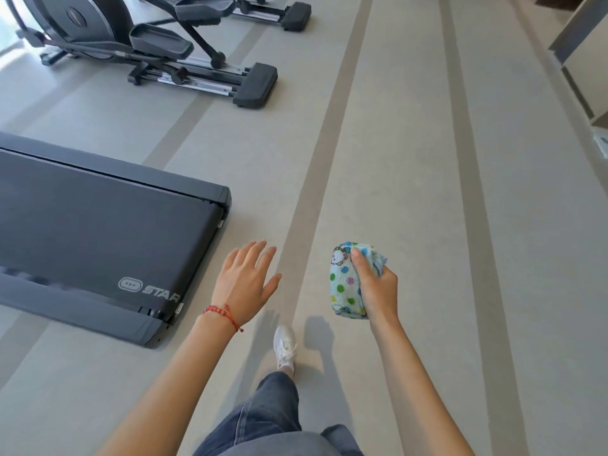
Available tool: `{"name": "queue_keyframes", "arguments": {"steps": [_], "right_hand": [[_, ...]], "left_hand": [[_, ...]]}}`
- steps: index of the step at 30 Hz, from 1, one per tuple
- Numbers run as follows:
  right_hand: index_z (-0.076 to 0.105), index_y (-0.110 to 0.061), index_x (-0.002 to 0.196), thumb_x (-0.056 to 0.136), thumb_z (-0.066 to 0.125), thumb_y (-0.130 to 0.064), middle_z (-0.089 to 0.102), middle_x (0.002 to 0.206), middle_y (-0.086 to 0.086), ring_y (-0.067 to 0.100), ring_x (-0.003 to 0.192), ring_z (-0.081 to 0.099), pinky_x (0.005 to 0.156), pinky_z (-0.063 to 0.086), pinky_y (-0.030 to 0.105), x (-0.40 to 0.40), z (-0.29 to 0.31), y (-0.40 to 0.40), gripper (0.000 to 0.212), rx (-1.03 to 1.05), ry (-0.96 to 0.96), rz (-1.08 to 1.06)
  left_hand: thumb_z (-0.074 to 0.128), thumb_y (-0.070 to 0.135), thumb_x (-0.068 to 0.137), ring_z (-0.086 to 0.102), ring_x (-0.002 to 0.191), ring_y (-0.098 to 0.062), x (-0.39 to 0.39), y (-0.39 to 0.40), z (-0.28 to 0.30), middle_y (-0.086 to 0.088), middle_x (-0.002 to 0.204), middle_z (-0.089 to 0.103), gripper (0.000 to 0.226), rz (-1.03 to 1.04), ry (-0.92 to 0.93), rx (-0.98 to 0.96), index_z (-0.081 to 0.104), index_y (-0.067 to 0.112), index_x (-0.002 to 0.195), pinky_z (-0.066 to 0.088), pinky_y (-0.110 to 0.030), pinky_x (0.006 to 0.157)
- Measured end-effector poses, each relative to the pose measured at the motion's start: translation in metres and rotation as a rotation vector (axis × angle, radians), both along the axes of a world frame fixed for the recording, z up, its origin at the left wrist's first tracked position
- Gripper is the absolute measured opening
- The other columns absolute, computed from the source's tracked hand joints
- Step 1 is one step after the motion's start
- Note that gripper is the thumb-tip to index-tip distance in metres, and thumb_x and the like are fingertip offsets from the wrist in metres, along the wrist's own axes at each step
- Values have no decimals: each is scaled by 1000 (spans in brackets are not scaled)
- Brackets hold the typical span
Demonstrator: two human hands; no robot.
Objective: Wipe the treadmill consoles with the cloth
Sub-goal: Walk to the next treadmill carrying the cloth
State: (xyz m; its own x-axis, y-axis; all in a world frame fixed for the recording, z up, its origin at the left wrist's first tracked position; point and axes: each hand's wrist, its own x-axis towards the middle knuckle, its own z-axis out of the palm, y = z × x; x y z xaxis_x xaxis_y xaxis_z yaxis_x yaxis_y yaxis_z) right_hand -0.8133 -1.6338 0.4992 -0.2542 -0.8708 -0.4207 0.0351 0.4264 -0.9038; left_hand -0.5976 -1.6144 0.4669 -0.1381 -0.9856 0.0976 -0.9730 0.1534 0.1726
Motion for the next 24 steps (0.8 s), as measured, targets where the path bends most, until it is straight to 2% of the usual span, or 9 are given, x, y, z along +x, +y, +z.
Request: {"name": "queue_keyframes", "arguments": {"steps": [5,11,14,16,18,21,24], "right_hand": [[65,-18,80,80,68,-39,69,83,2,21,80,68,74,56,36,26,-3,-101,20,8,11,53],[66,-16,84,80,67,-38,70,85,3,18,78,68,70,56,33,72,11,-206,23,-20,40,170],[65,-19,81,81,67,-39,69,83,0,16,78,67,68,56,30,99,13,-246,19,-20,50,256],[65,-21,82,81,66,-38,69,83,-2,13,77,66,63,54,25,121,12,-269,17,-23,45,329],[66,-18,87,81,67,-38,68,82,-4,12,76,66,62,54,24,148,10,-291,20,-29,48,419],[66,-16,88,81,67,-37,68,81,-4,14,76,65,64,53,25,192,7,-320,22,-46,71,565],[64,-19,83,82,65,-35,66,80,-4,15,76,65,62,52,25,234,3,-345,17,-65,67,721]], "left_hand": [[36,44,88,60,105,-34,23,-86,-4,-14,115,63,52,52,20,6,61,7,116,48,-48,89],[36,44,87,62,103,-35,63,-169,6,-15,113,65,54,178,14,19,64,6,115,48,-52,87],[61,34,84,61,105,-38,83,-191,8,-17,114,65,44,272,44,-21,63,4,115,48,-55,87],[77,25,75,61,104,-39,98,-201,8,-18,113,64,48,333,72,-32,63,2,114,49,-56,86],[80,24,70,62,103,-39,114,-207,7,-19,112,64,52,409,86,-24,64,1,114,50,-57,84],[72,27,79,61,103,-38,140,-214,2,-18,113,64,44,528,78,-41,63,2,114,51,-54,85],[43,40,86,60,106,-36,164,-219,-1,-16,115,63,51,647,72,-40,63,3,115,50,-51,88]]}}
